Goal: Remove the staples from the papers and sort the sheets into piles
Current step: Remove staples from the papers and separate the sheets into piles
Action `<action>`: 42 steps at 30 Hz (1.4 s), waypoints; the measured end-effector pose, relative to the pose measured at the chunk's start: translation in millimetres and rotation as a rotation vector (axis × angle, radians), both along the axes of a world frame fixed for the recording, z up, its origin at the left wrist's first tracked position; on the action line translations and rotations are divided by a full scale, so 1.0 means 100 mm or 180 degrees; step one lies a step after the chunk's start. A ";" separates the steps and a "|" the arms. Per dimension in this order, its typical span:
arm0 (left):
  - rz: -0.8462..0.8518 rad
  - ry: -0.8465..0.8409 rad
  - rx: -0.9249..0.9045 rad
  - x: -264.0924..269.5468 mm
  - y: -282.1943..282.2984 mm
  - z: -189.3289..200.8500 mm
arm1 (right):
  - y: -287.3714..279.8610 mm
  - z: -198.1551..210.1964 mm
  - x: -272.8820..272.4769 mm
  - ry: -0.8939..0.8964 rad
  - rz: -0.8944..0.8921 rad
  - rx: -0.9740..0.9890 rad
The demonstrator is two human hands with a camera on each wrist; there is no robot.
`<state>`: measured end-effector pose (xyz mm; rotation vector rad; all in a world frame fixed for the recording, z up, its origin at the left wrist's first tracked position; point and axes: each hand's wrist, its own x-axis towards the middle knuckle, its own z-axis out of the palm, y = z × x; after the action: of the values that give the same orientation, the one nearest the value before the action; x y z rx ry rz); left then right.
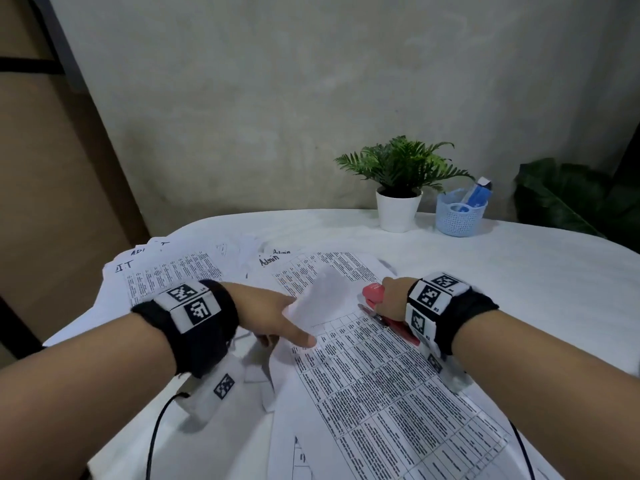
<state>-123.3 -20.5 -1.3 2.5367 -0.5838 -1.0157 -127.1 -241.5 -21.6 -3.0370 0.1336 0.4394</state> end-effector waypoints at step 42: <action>0.0759 -0.1874 0.0902 0.81 0.53 0.08 | 0.48 0.41 -0.14 0.0674 0.0893 -0.0274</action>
<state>-42.5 32.3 6.6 3.0759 -0.2763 -0.2697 -141.1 -193.5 19.7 -3.0941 -0.2738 0.7947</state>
